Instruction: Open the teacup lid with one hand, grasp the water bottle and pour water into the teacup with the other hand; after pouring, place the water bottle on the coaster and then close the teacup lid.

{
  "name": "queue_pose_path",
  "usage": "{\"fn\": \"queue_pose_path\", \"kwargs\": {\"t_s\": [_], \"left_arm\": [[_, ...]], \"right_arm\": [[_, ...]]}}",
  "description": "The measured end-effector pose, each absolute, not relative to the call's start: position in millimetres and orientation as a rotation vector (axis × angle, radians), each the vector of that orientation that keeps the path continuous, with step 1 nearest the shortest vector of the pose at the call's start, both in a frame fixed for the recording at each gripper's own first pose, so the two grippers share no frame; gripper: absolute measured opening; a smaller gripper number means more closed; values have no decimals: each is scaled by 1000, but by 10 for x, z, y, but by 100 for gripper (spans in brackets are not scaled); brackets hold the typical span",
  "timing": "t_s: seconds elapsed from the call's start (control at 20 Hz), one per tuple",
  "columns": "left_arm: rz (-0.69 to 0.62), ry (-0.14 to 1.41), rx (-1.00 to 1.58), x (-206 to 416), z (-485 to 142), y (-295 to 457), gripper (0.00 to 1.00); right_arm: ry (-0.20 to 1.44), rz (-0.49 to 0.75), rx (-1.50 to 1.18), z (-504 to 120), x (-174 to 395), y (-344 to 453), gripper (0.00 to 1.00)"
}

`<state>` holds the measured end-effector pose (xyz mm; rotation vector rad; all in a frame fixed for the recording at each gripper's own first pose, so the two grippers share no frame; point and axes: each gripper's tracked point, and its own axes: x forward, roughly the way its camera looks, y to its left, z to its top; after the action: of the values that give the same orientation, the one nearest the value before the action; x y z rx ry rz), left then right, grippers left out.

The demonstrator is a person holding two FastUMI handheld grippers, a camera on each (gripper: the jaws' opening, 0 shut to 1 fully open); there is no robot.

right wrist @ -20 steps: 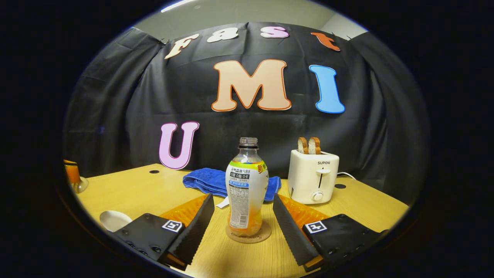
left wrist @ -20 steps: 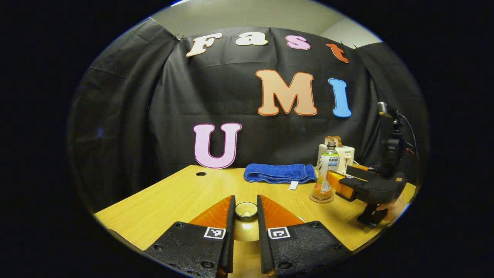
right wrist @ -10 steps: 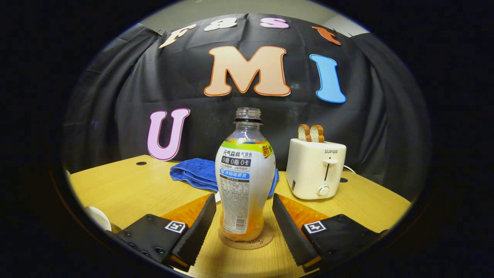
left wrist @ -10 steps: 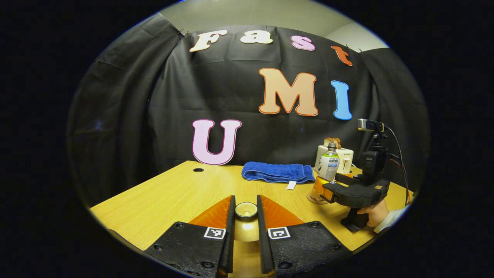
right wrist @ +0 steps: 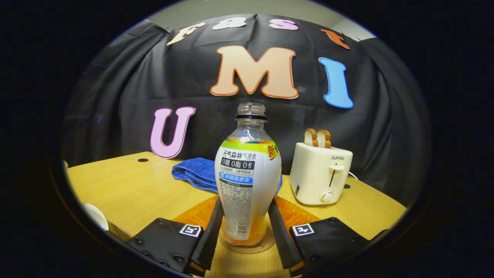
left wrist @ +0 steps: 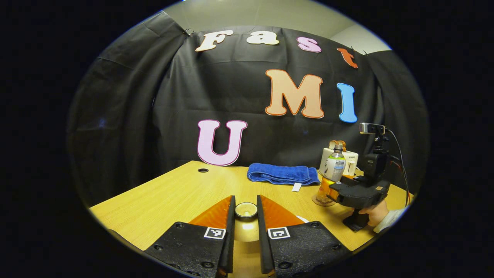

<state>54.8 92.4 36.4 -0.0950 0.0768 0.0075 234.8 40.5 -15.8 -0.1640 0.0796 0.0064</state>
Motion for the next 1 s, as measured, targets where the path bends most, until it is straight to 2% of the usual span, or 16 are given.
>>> {"fn": "queue_pose_path", "kwargs": {"t_s": [0.45, 0.75, 1.0], "left_arm": [[7, 72, -140, 559, 380, 993, 25], [16, 74, -174, 548, 396, 1065, 25], [29, 67, -198, 527, 436, 1173, 25]], "right_arm": [[2, 86, -489, 99, 1864, 571, 70], [-18, 154, -716, -73, 1582, 748, 70], [-40, 164, -899, -185, 1506, 810, 70]]}}
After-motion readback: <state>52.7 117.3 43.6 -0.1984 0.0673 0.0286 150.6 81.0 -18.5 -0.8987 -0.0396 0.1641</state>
